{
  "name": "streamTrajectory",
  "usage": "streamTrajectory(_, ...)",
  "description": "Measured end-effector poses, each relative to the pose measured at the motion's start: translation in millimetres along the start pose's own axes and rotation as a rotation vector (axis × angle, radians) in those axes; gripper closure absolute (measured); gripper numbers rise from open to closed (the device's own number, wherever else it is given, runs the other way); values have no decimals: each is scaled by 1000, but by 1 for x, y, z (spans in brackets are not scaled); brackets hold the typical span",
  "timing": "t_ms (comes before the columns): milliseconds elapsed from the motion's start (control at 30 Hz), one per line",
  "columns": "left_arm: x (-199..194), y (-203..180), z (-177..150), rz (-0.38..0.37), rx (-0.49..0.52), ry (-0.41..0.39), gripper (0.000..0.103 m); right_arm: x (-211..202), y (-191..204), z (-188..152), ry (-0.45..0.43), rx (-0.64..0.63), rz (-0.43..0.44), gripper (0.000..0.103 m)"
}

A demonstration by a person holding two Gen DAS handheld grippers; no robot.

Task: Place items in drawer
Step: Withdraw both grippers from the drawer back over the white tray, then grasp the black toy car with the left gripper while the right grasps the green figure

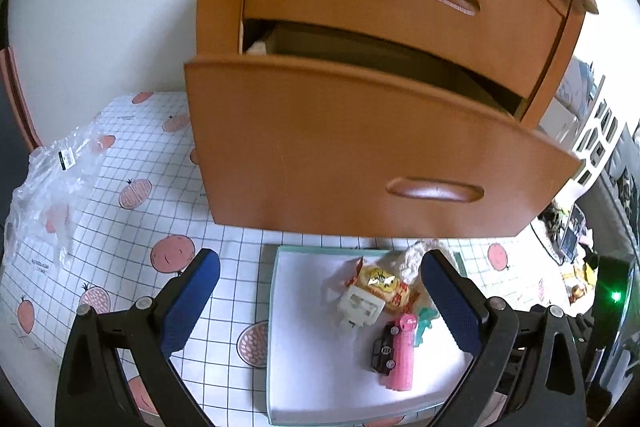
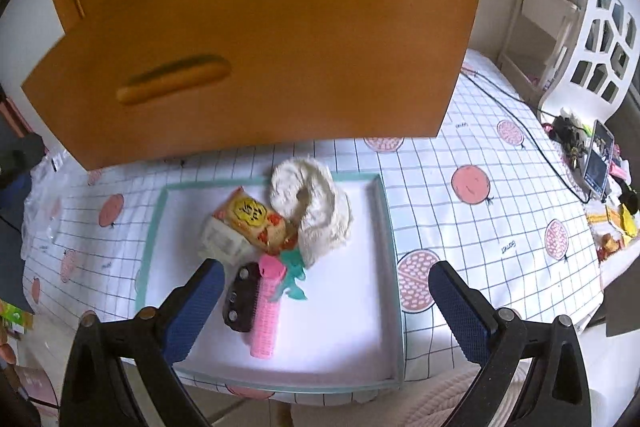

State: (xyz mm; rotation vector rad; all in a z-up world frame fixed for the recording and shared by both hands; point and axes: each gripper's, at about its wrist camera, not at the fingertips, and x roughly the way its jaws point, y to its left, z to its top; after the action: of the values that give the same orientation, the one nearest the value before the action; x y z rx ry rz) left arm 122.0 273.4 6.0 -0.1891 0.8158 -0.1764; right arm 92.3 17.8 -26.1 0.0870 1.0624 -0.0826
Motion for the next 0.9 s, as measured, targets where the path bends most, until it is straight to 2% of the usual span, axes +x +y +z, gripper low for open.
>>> streamTrajectory(167,10,-1,-11,14,12,36,3,15,-2,-5,51,43,61,0)
streamTrajectory(233,15,0,-15,24,15,50,3,20,-1,-8,57,42,59,0)
streamTrajectory(533,46,4,-41,34,21,144,3,24,2,-1,-14,32,51,0)
streamTrajectory(733,68,0,-64,12,36,219,3,42,-3,-3,45,92,113,0)
streamTrajectory(900,83,-7,-82,-9,39,285,3,60,-3,-3,111,115,123,0)
